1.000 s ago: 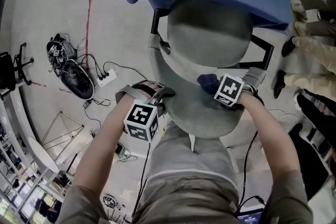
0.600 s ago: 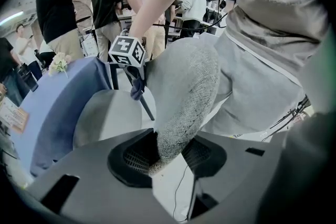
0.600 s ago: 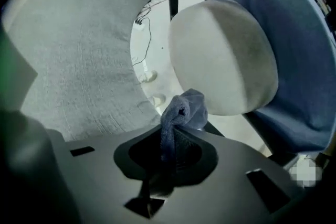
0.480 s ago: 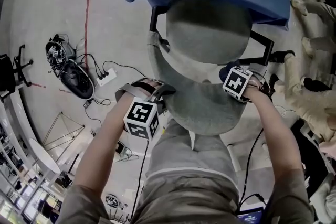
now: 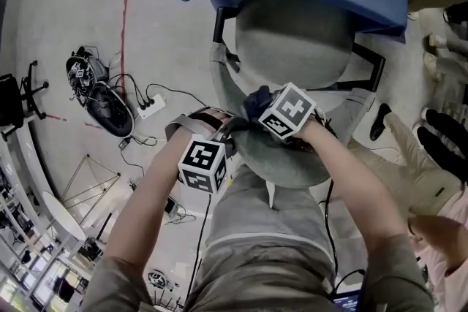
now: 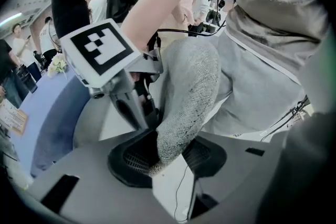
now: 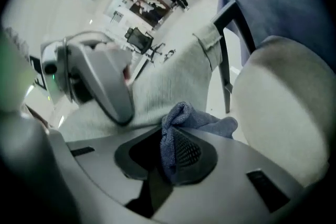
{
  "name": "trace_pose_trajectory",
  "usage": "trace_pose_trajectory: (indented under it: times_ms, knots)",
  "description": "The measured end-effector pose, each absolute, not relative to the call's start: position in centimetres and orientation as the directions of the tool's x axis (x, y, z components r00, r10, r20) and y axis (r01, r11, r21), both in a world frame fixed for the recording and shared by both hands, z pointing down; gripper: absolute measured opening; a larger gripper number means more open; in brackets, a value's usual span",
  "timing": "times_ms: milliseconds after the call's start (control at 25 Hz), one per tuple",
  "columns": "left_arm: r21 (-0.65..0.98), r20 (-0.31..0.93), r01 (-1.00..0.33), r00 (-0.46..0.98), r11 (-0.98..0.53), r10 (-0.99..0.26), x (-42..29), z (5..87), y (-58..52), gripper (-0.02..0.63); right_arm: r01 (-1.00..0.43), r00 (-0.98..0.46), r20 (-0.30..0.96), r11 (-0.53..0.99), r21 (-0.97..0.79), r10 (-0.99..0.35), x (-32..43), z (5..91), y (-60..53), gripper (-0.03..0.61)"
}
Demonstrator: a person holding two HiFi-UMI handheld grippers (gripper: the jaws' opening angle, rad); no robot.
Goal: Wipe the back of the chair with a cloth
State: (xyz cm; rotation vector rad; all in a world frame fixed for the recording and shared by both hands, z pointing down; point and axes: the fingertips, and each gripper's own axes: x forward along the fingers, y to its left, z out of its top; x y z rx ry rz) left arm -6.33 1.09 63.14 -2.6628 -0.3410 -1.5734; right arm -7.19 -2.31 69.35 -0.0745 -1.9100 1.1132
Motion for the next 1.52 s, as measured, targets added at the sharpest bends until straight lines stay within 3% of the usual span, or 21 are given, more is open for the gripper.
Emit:
trace_pose_trajectory:
  times_ms: [200,360,440,680,840,960,1040,1200,1520]
  knots:
    - [0.085,0.872,0.206,0.459,-0.975,0.173,-6.3,63.3,1.2,0.164,-0.366,-0.791,0.553,0.522,-0.77,0.262,-11.7,67.3,-6.6,0.067]
    - [0.087,0.871,0.209,0.459,-0.974,0.176,-6.2,63.2,1.2,0.164,-0.351,-0.771,0.547,0.499,-0.792,0.326,-10.6,67.6,-5.1,0.066]
    - [0.088,0.869,0.208,0.461,-0.974,0.177,-6.3,63.1,1.2,0.164,-0.33,-0.709,0.569,0.517,-0.789,0.417,-8.3,68.1,-2.8,0.067]
    - [0.086,0.864,0.21,0.471,-0.974,0.178,-6.3,63.2,1.2,0.164,-0.31,-0.349,0.712,0.642,-0.701,0.609,4.4,69.8,2.4,0.066]
    - [0.088,0.865,0.21,0.469,-0.974,0.179,-6.4,63.2,1.2,0.164,-0.375,-0.14,0.809,0.726,-0.576,0.57,13.2,70.4,0.6,0.066]
    - [0.087,0.865,0.213,0.468,-0.973,0.18,-6.3,63.2,1.1,0.164,-0.471,-0.068,0.866,0.749,-0.465,0.495,17.5,70.4,-2.2,0.066]
    - [0.088,0.866,0.215,0.465,-0.973,0.181,-6.3,63.2,1.2,0.164,-0.501,-0.087,0.862,0.726,-0.472,0.5,17.3,70.3,-1.9,0.067]
    - [0.085,0.869,0.216,0.462,-0.973,0.179,-6.3,63.3,1.2,0.164,-0.425,-0.162,0.816,0.707,-0.566,0.555,11.7,70.3,1.5,0.066]
    - [0.081,0.873,0.225,0.455,-0.971,0.178,-6.3,63.4,1.2,0.161,-0.347,-0.476,0.706,0.626,-0.698,0.524,-4.1,68.6,0.1,0.066]
